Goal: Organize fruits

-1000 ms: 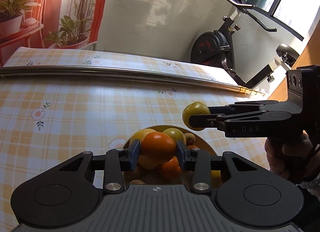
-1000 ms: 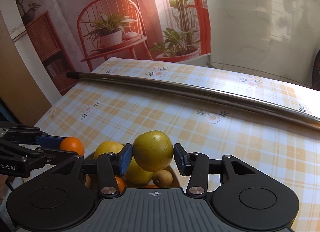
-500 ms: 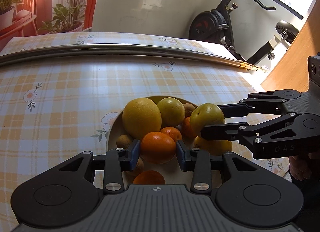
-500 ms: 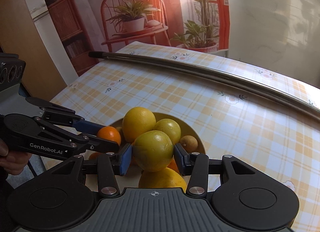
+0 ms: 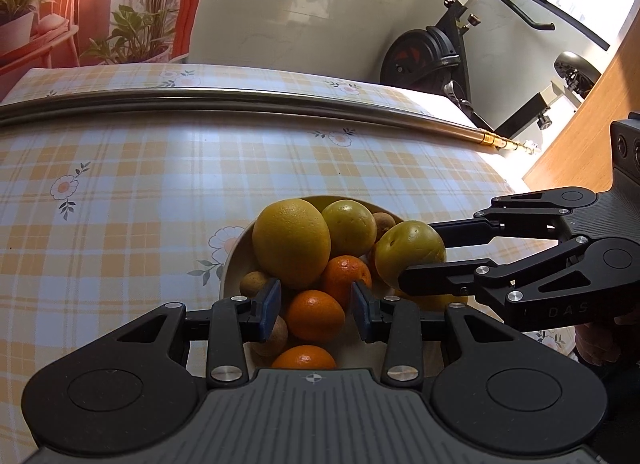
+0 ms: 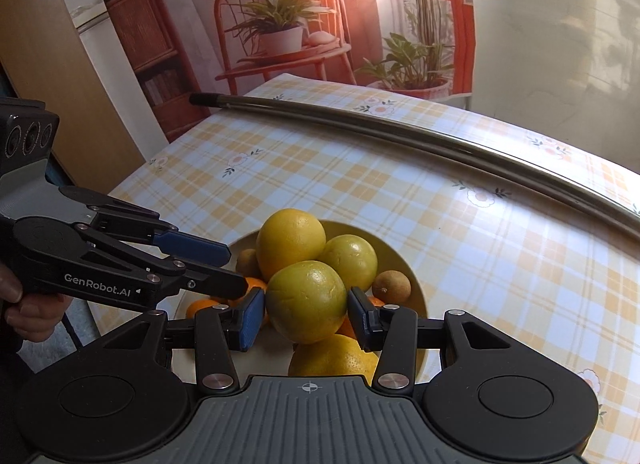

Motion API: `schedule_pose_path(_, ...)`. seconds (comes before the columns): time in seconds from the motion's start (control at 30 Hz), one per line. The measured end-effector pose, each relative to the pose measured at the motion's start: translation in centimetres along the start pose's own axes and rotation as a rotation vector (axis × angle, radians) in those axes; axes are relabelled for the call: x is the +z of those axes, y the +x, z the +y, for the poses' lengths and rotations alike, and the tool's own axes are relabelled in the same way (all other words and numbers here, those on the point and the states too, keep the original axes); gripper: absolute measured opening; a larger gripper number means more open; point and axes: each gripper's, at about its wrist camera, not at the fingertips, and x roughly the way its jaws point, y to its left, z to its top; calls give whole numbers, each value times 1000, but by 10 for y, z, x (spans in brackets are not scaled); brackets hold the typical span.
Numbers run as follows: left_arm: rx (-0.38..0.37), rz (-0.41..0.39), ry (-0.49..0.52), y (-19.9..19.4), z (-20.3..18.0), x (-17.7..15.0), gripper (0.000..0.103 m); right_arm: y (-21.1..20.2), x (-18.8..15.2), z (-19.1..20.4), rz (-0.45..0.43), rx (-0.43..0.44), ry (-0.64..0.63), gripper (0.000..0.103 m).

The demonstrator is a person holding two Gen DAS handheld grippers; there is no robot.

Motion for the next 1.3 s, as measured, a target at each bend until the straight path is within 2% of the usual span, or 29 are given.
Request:
schedule_pose_path(0.2,47,-66,-39,-14,6,8,40,3,1,13,31,2,-77,42)
schedule_pose_path(0.33,74,-93,-50,-22,8,11,41,7,1,18,51,12,-86,42)
schedule_pose_path(0.63,86,-114,-68,-28,13,11,41,15,1,28,81,34,-116,40)
schedule_pose_path(0.9,86,-120,-66,-29,13,9,41,20,-2,29,106,17,-111,39)
schedule_pose_path(1.1,92,-129,-64,-32,12,9,41,15,-1,21,84,-12,-68,40)
schedule_pose_path(1.2,108,-136,-60,-33,10,10,44,10,1,18,70,-46,-45,40)
schedule_pose_path(1.3,118,-155,-51,-37,7,10,55,4,2,14,52,-76,-9,43)
